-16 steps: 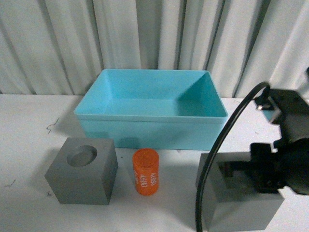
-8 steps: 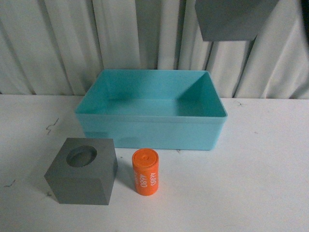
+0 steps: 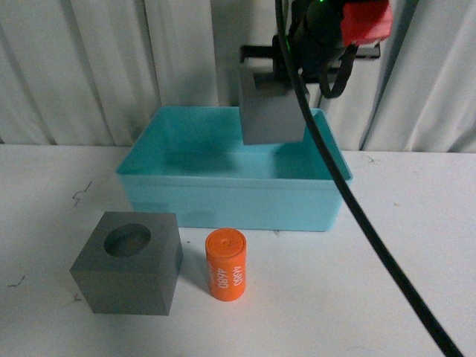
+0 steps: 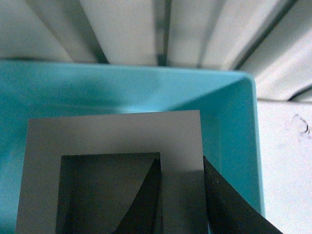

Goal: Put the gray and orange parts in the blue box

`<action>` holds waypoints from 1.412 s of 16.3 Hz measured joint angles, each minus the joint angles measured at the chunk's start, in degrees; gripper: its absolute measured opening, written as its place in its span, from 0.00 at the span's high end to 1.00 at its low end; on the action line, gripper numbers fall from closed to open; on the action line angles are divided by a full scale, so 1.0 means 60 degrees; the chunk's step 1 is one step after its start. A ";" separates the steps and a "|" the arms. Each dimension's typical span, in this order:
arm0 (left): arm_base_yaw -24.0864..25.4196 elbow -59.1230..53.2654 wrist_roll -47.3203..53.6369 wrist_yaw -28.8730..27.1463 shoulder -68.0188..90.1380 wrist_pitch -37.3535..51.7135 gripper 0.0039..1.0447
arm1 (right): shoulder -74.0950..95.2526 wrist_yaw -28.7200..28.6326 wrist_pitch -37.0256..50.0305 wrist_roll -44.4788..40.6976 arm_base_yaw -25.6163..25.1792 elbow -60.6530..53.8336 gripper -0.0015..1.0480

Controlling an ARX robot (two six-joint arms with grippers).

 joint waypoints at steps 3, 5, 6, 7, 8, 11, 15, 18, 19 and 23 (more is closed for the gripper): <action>0.0000 0.0000 0.0000 0.0000 0.0000 0.0000 0.06 | 0.0627 0.0510 -0.0663 0.0233 0.0004 0.0229 0.82; 0.0000 0.0000 0.0000 0.0000 0.0000 0.0000 0.06 | 0.0670 0.0696 -0.0794 0.0295 -0.0004 0.0328 0.82; 0.0000 0.0000 0.0000 0.0004 0.0000 0.0000 0.06 | 0.0670 0.0688 -0.0958 0.0299 -0.0004 0.0419 0.73; 0.0000 0.0000 0.0000 0.0000 0.0000 0.0000 0.06 | 0.0670 0.0780 -0.0750 0.0302 -0.0018 0.0415 0.62; 0.0000 0.0000 0.0000 0.0000 0.0000 0.0000 0.06 | 0.0630 0.0907 -0.0481 0.0306 -0.0029 0.0357 0.52; 0.0000 0.0000 0.0000 0.0000 0.0000 0.0000 0.06 | -0.0579 0.0973 0.1024 0.0208 -0.0255 -0.1020 0.20; 0.0000 0.0000 0.0000 0.0004 0.0000 0.0000 0.06 | -0.6007 0.0739 0.4324 -0.0299 -0.1311 -0.5650 0.06; 0.0000 0.0004 0.0000 0.0004 0.0000 0.0000 0.06 | -1.0666 0.0616 0.3840 0.0131 -0.2612 -1.1052 0.06; 0.0000 0.0000 0.0000 0.0000 0.0000 0.0000 0.06 | -1.2065 0.0251 0.2747 0.0714 -0.3009 -1.2939 0.06; 0.0000 0.0004 0.0004 0.0004 0.0000 -0.0004 0.06 | -1.3992 -0.1585 0.8043 -0.0703 -0.3355 -1.6338 0.35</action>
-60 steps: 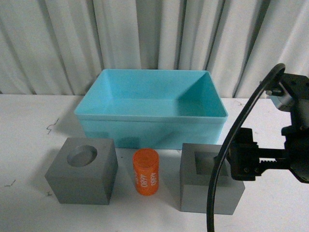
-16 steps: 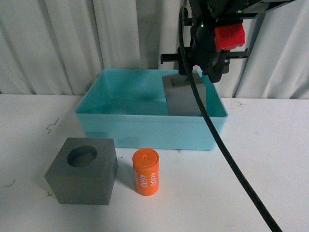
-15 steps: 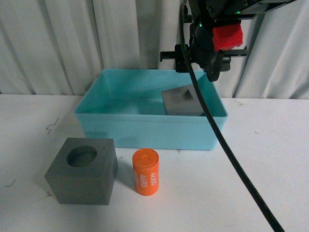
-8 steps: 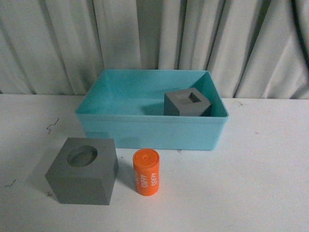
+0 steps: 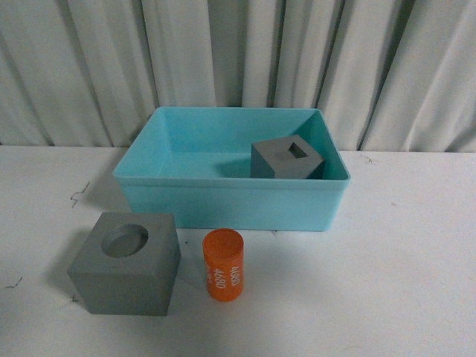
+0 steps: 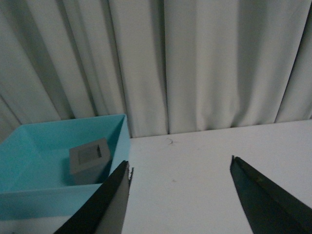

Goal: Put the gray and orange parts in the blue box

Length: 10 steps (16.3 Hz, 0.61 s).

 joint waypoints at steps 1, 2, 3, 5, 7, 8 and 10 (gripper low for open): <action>0.0000 -0.0004 -0.0004 -0.0007 0.0000 0.0004 0.06 | -0.0262 -0.0015 0.0597 -0.0463 -0.0015 -0.0528 0.47; 0.0000 -0.0004 -0.0004 -0.0004 0.0000 0.0004 0.06 | -0.0561 -0.0011 0.0619 -0.0721 -0.0015 -0.0801 0.59; 0.0000 -0.0004 -0.0004 0.0000 0.0000 0.0004 0.06 | -0.0820 -0.0011 0.0583 -0.0841 -0.0015 -0.0994 0.70; 0.0000 -0.0004 -0.0004 -0.0007 0.0000 0.0004 0.06 | -0.1464 -0.0015 0.0393 -0.0922 -0.0015 -0.1450 0.92; 0.0000 -0.0004 -0.0004 -0.0004 0.0000 0.0004 0.06 | -0.2127 -0.0011 0.0062 -0.1013 -0.0015 -0.1796 0.98; 0.0000 -0.0004 -0.0004 -0.0004 0.0000 0.0004 0.06 | -0.2477 -0.0011 -0.0124 -0.1013 -0.0015 -0.1945 0.98; 0.0000 -0.0004 -0.0004 -0.0004 0.0000 0.0004 0.06 | -0.3082 -0.0011 -0.0528 -0.1013 -0.0015 -0.2167 0.98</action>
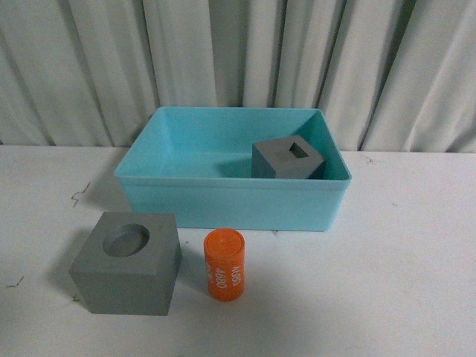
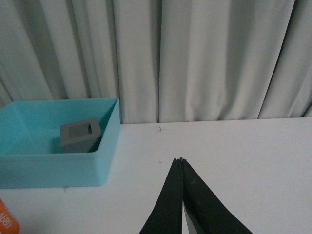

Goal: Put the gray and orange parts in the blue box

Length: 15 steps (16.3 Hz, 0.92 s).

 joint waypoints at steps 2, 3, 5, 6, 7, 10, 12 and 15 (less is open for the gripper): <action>0.0000 0.0000 0.0000 0.0000 0.0000 0.0000 0.06 | -0.0583 0.0000 -0.0412 0.0000 0.0000 -0.0168 0.98; 0.0000 0.0000 0.0000 0.0000 0.0000 0.0000 0.06 | -0.0801 0.0000 -0.0550 0.0000 0.0000 -0.0204 0.98; 0.0000 0.0000 0.0000 0.0000 0.0000 0.0000 0.06 | -0.1049 0.0000 -0.0262 0.0000 0.0000 -0.0510 0.98; 0.0000 0.0000 0.0000 0.0000 0.0000 0.0000 0.06 | -0.1209 0.0000 -0.0696 0.0000 0.0000 -0.0532 0.98; 0.0000 0.0004 0.0000 0.0004 0.0000 0.0000 0.06 | -0.1432 0.0000 -0.0823 0.0000 0.0000 -0.0532 0.98; 0.0000 0.0004 0.0000 0.0000 0.0000 0.0000 0.06 | -0.2266 0.0000 -0.1592 0.0000 0.0000 -0.0532 0.98; 0.0000 0.0000 0.0000 0.0000 0.0000 0.0000 0.06 | -0.2743 0.0000 -0.2022 0.0000 0.0000 -0.0532 0.98; 0.0000 0.0000 0.0000 0.0000 0.0000 0.0000 0.06 | -0.3209 0.0000 -0.2503 0.0000 0.0000 -0.0532 0.98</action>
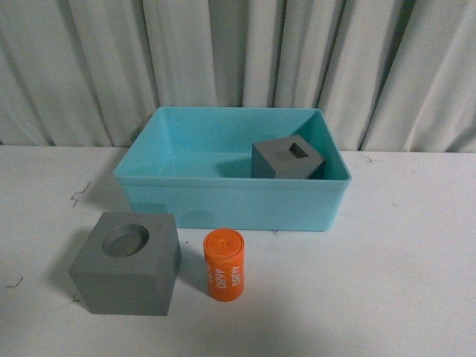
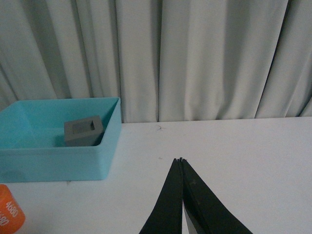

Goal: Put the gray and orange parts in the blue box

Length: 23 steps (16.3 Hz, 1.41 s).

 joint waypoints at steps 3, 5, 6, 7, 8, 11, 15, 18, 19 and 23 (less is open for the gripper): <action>0.0000 0.0000 0.0000 0.0000 0.0000 0.0000 0.06 | -0.0230 0.0000 -0.0230 0.0000 0.0000 0.0000 0.98; 0.0000 0.0000 0.0000 0.0000 0.0000 0.0000 0.06 | -0.0492 0.0000 -0.0503 0.0000 0.0000 0.0000 0.98; 0.0000 0.0000 0.0000 0.0000 0.0000 0.0000 0.06 | -0.0969 0.0000 -0.1264 0.0000 0.0000 0.0015 0.98; 0.0000 0.0000 0.0000 -0.0018 0.0000 0.0000 0.06 | -0.1883 0.0004 -0.2262 -0.0004 0.0000 0.0007 0.98; 0.0000 0.0000 0.0000 0.0000 0.0000 0.0000 0.06 | -0.2146 0.0000 -0.2036 -0.0004 0.0000 0.0047 0.98; 0.0000 0.0000 0.0000 0.0004 0.0000 0.0000 0.06 | -0.2138 0.0004 -0.2211 -0.0007 0.0000 0.0007 0.98; 0.0000 0.0000 0.0000 0.0000 0.0000 0.0000 0.06 | -0.2138 0.0004 -0.2208 -0.0007 0.0000 0.0007 0.59; 0.0000 0.0000 0.0000 0.0000 0.0000 0.0000 0.06 | -0.2138 0.0004 -0.2208 -0.0007 0.0000 0.0007 0.25; 0.0000 0.0000 0.0000 0.0000 0.0000 0.0000 0.06 | -0.2138 0.0004 -0.2208 -0.0007 0.0000 0.0007 0.12; -0.0900 0.2466 -0.1348 -0.0597 0.4175 -0.3883 0.06 | -0.2138 -0.0004 -0.2200 -0.0007 0.0004 0.0007 0.06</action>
